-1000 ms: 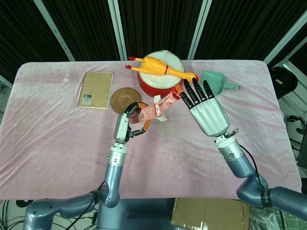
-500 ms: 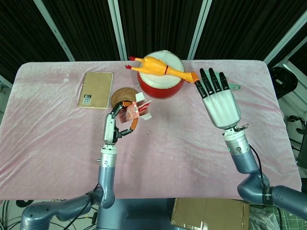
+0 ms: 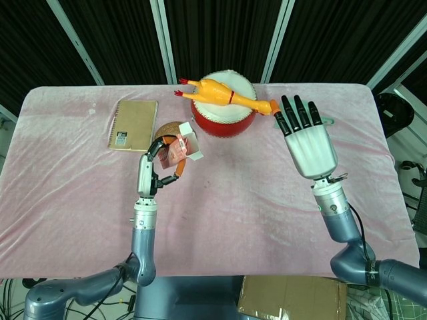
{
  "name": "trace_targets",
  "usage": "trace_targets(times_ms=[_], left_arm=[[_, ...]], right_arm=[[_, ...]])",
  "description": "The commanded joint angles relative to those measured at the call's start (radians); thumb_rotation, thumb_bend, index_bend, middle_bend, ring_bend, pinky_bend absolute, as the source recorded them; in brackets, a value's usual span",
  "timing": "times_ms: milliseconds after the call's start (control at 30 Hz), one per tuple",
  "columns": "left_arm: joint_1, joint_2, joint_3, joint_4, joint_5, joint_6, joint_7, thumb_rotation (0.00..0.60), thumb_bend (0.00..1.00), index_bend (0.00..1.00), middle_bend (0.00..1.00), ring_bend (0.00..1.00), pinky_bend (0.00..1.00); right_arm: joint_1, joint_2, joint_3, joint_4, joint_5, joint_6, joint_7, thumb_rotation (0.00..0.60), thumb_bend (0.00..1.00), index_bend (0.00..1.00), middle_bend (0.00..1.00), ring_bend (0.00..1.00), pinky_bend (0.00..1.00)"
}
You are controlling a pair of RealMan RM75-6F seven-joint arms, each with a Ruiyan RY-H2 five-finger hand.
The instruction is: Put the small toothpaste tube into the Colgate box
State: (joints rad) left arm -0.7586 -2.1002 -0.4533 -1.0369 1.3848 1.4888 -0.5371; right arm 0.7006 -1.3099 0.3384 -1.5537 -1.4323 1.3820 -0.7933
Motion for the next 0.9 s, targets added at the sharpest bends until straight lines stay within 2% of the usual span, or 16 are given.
trace_targets(times_ms=[33, 100, 167, 333, 500, 667, 900], left_arm=[[0.007, 0.014, 0.012, -0.008, -0.001, -0.012, 0.012, 0.6, 0.45, 0.36, 0.31, 0.22, 0.39], [0.017, 0.03, 0.031, -0.009, -0.003, -0.029, 0.032, 0.6, 0.45, 0.36, 0.31, 0.22, 0.39], [0.045, 0.083, 0.091, -0.008, 0.009, -0.07, 0.089, 0.6, 0.45, 0.36, 0.31, 0.22, 0.39], [0.072, 0.165, 0.161, -0.025, 0.031, -0.119, 0.17, 0.6, 0.44, 0.36, 0.3, 0.22, 0.38], [0.112, 0.276, 0.234, -0.072, 0.021, -0.196, 0.308, 0.6, 0.43, 0.36, 0.3, 0.22, 0.37], [0.16, 0.363, 0.277, -0.13, -0.044, -0.271, 0.429, 0.6, 0.42, 0.36, 0.3, 0.22, 0.37], [0.181, 0.437, 0.295, -0.217, -0.163, -0.386, 0.595, 0.6, 0.38, 0.36, 0.3, 0.22, 0.36]], right_arm=[[-0.001, 0.003, -0.001, -0.004, 0.001, 0.001, -0.001, 0.6, 0.22, 0.09, 0.13, 0.14, 0.26], [-0.004, 0.006, -0.002, -0.008, 0.006, 0.0, 0.0, 0.6, 0.22, 0.09, 0.13, 0.14, 0.26], [-0.011, 0.014, -0.005, -0.017, 0.015, -0.002, -0.002, 0.6, 0.22, 0.09, 0.13, 0.14, 0.26], [-0.02, 0.022, -0.01, -0.027, 0.022, 0.0, 0.003, 0.6, 0.22, 0.09, 0.13, 0.14, 0.26], [-0.035, 0.026, -0.02, -0.034, 0.026, 0.008, 0.017, 0.6, 0.23, 0.09, 0.13, 0.14, 0.26], [-0.054, 0.025, -0.032, -0.045, 0.035, 0.018, 0.032, 0.6, 0.23, 0.09, 0.13, 0.14, 0.25], [-0.079, 0.032, -0.048, -0.072, 0.047, 0.025, 0.046, 0.6, 0.22, 0.09, 0.13, 0.14, 0.25]])
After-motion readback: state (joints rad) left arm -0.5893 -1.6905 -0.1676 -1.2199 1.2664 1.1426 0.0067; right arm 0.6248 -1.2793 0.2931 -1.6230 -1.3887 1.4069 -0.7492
